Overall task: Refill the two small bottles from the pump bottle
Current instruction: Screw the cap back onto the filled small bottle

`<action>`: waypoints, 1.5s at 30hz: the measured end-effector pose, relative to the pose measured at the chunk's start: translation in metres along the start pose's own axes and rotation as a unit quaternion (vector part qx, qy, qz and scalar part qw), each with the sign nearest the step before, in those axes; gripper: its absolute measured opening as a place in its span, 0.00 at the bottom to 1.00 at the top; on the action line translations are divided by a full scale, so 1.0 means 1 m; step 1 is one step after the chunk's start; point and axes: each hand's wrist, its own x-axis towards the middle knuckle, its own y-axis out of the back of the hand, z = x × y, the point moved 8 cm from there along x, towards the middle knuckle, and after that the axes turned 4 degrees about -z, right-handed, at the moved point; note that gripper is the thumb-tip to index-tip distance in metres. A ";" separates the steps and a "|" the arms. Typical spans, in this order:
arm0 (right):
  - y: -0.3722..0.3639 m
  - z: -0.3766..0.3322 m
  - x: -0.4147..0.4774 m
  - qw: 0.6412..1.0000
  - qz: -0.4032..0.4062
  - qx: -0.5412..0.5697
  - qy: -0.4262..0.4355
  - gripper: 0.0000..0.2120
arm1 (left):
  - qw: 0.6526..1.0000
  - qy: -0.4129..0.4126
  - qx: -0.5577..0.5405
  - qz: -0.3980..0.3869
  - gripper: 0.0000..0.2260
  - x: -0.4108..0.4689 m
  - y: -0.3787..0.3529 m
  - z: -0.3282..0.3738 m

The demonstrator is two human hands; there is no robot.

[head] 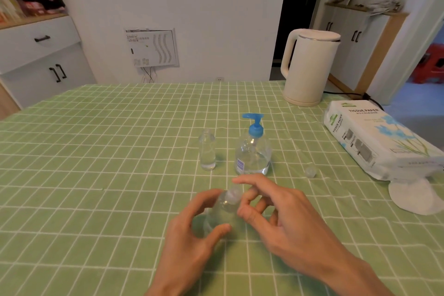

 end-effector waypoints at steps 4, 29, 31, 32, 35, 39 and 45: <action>0.020 0.021 -0.001 0.998 0.047 0.026 -0.034 0.16 | 0.993 0.074 -0.060 0.074 0.29 0.011 0.046 -0.024; 0.078 0.171 0.000 0.943 0.118 -0.211 -0.231 0.13 | 0.987 -0.008 0.064 0.150 0.20 0.014 0.056 0.001; 0.080 0.169 0.001 0.941 0.125 -0.216 -0.227 0.10 | 0.992 0.029 0.042 0.117 0.23 0.032 0.039 -0.004; 0.080 0.168 0.002 0.941 0.129 -0.217 -0.226 0.09 | 0.992 0.049 0.042 0.111 0.27 0.040 0.033 -0.009; 0.081 0.171 0.006 0.938 0.136 -0.214 -0.235 0.08 | 0.990 0.107 0.041 0.079 0.40 0.067 0.018 -0.021; 0.080 0.179 0.008 0.936 0.137 -0.208 -0.251 0.07 | 0.989 0.133 -0.001 0.064 0.44 0.092 0.007 -0.037; 0.081 0.183 0.007 0.939 0.142 -0.204 -0.239 0.11 | 0.992 0.102 -0.018 0.068 0.32 0.115 0.005 -0.044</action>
